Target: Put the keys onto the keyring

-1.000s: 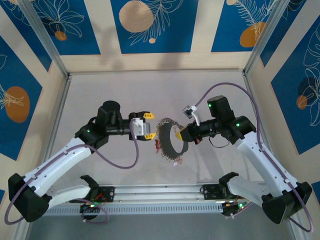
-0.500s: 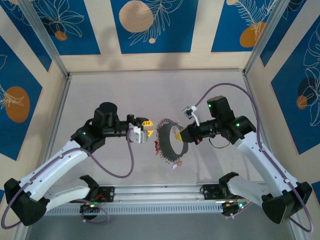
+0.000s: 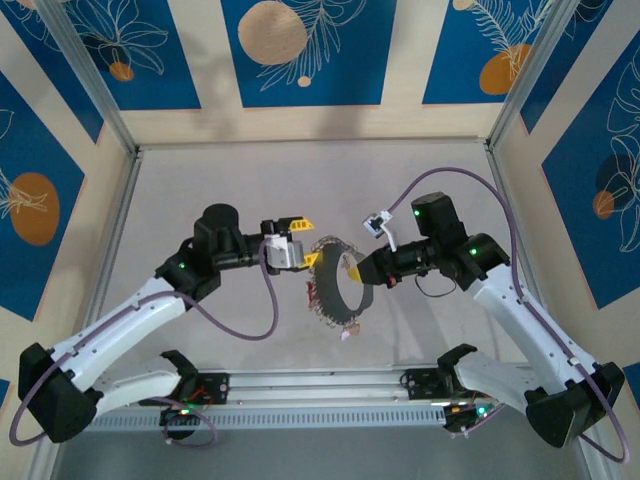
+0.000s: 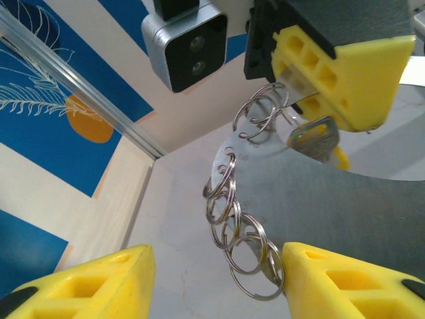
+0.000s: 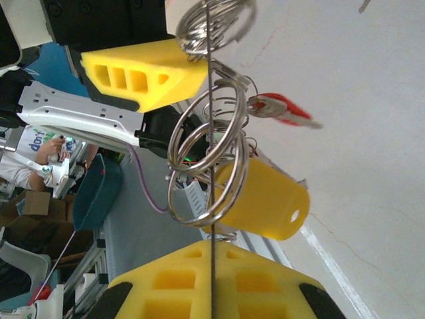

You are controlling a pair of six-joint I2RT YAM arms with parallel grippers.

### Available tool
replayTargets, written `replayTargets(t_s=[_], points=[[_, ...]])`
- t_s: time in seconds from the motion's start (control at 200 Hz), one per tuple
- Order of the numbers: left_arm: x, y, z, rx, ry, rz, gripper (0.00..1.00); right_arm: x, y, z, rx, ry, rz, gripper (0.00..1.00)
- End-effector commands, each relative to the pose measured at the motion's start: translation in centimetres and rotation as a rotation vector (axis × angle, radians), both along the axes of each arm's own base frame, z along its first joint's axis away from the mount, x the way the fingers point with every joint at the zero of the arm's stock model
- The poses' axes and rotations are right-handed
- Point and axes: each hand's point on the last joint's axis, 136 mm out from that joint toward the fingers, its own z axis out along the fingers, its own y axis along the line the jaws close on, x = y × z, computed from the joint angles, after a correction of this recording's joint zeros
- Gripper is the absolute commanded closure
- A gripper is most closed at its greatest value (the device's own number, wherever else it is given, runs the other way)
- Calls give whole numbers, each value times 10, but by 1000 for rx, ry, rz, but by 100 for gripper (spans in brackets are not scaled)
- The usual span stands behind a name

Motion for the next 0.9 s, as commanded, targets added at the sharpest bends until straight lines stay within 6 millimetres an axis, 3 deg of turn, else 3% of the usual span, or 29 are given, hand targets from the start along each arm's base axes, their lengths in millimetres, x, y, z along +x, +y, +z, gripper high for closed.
replayTargets(t_s=[0.0,0.36,0.635,0.895], points=[[9,-3,16,-29,-24,37,47,-5,2,2,7,27,14,100],[14,5,8,65,-88,71,48,-16,0,1,17,-20,61,100],[-12,23,-18,191,-111,6,52,-45,-3,16,153,-279,229,100],[-32,27,-10,129,-130,-48,53,-56,-4,12,198,-386,302,100]])
